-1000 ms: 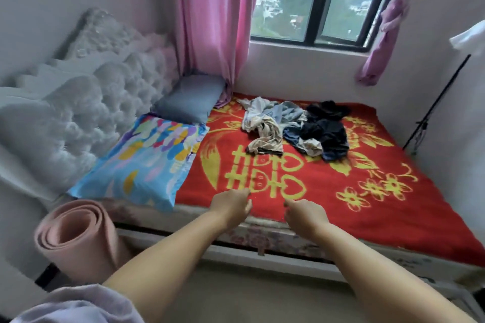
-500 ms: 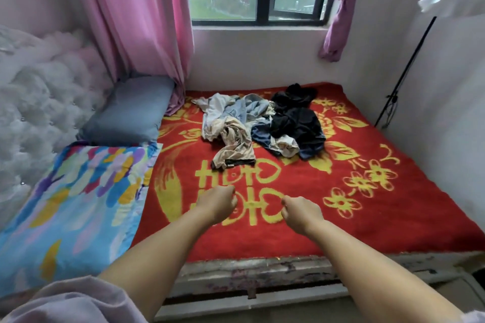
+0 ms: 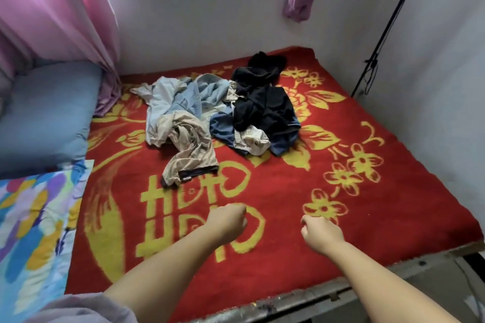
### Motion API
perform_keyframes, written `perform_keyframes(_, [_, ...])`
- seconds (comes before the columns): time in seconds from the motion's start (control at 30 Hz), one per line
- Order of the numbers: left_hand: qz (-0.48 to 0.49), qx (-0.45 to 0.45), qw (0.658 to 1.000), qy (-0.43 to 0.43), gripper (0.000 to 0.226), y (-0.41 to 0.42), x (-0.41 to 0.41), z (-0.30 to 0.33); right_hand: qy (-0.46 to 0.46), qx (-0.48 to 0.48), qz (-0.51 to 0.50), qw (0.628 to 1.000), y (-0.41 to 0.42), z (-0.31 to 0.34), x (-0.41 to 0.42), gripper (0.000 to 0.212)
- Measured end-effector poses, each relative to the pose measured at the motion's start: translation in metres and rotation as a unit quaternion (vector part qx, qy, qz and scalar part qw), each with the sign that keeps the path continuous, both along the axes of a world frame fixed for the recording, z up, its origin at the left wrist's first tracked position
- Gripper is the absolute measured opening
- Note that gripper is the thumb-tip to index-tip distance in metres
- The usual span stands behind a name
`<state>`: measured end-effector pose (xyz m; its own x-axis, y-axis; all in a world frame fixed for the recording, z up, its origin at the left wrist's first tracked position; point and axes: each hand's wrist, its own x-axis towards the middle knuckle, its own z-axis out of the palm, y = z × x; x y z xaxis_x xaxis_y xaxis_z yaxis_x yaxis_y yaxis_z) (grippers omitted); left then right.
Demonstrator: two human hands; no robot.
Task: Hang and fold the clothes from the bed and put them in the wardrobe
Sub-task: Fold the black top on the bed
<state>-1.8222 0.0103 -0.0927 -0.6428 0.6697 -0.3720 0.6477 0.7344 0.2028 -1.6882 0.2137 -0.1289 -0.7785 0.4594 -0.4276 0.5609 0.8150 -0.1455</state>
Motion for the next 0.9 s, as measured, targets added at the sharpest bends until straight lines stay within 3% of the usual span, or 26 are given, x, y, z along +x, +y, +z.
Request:
perform_keyframes(0.2, [0.087, -0.048, 0.993, -0.063, 0.033, 0.086, -0.061, -0.074, -0.042, -0.036, 0.087, 0.995, 0.092, -0.084, -0.092, 0.034])
perform_keyframes(0.4, [0.105, -0.058, 0.991, -0.058, 0.032, 0.180, -0.145, -0.144, 0.065, -0.064, 0.086, 0.992, 0.173, -0.167, -0.209, 0.035])
perform_keyframes(0.6, [0.143, 0.021, 0.989, -0.030, 0.030, 0.249, -0.223, -0.201, 0.049, -0.094, 0.098, 0.990, 0.192, -0.267, -0.260, 0.048])
perform_keyframes(0.67, [0.125, 0.067, 0.990, 0.004, 0.034, 0.270, -0.243, -0.219, 0.072, -0.056, 0.134, 0.987, 0.192, -0.294, -0.252, 0.052])
perform_keyframes(0.8, [0.074, 0.154, 0.980, 0.100, 0.066, 0.325, -0.286, -0.246, 0.185, -0.005, 0.152, 0.971, 0.189, -0.318, -0.236, 0.055])
perform_keyframes(0.9, [0.091, 0.104, 0.981, 0.139, 0.094, 0.376, -0.332, -0.260, 0.226, 0.009, 0.143, 0.964, 0.190, -0.331, -0.240, 0.056])
